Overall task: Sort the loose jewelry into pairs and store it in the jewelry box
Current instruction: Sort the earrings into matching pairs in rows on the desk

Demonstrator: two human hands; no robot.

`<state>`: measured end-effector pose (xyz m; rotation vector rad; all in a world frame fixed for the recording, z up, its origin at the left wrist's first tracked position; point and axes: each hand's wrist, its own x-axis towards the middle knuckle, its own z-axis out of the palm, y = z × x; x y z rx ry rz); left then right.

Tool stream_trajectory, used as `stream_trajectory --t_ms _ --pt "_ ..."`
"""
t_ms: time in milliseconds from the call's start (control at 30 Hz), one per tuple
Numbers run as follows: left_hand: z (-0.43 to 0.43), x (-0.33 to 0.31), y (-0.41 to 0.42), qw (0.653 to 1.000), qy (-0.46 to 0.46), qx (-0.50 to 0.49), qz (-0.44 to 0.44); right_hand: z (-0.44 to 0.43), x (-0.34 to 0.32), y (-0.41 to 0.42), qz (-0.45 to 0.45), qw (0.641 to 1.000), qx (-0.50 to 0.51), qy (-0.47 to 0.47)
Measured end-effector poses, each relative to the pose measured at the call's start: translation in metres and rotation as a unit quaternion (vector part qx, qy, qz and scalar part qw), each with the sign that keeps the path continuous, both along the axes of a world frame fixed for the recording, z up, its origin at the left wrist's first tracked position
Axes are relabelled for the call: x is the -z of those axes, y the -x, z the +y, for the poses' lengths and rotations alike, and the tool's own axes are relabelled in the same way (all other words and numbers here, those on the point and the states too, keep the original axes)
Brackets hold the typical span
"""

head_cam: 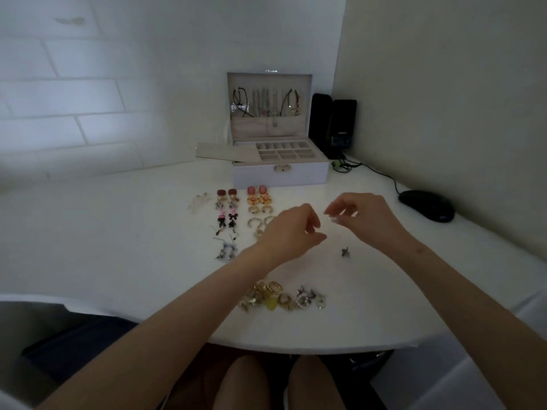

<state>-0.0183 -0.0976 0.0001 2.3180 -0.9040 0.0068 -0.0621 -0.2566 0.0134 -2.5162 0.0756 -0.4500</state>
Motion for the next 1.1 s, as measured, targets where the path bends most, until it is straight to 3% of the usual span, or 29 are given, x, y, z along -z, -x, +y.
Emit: stream_trajectory --t_ms 200,400,600,800,900,1000,1100 --pt "-0.055 0.012 0.004 0.995 -0.094 0.027 0.014 -0.041 0.006 0.016 0.164 0.984 0.026 0.069" --pt "-0.059 0.012 0.001 0.991 -0.121 0.051 0.029 -0.042 0.003 0.019 0.176 0.984 -0.009 0.034" --pt "-0.04 0.008 -0.001 0.991 -0.086 0.079 0.061 -0.027 0.007 0.021 0.2 0.978 -0.052 0.021" --pt "-0.039 0.011 0.004 0.989 -0.102 0.103 0.02 -0.021 0.014 0.017 0.172 0.984 -0.049 0.014" --pt "-0.027 0.006 0.003 0.993 -0.059 0.091 0.04 -0.019 0.016 0.021 0.141 0.989 -0.053 -0.015" --pt "-0.007 -0.007 0.002 0.994 0.04 0.068 0.082 -0.012 0.011 0.031 0.118 0.989 -0.061 -0.065" --pt "0.014 -0.017 0.0 0.985 0.125 0.041 0.112 0.005 0.006 0.043 0.156 0.971 -0.154 -0.098"
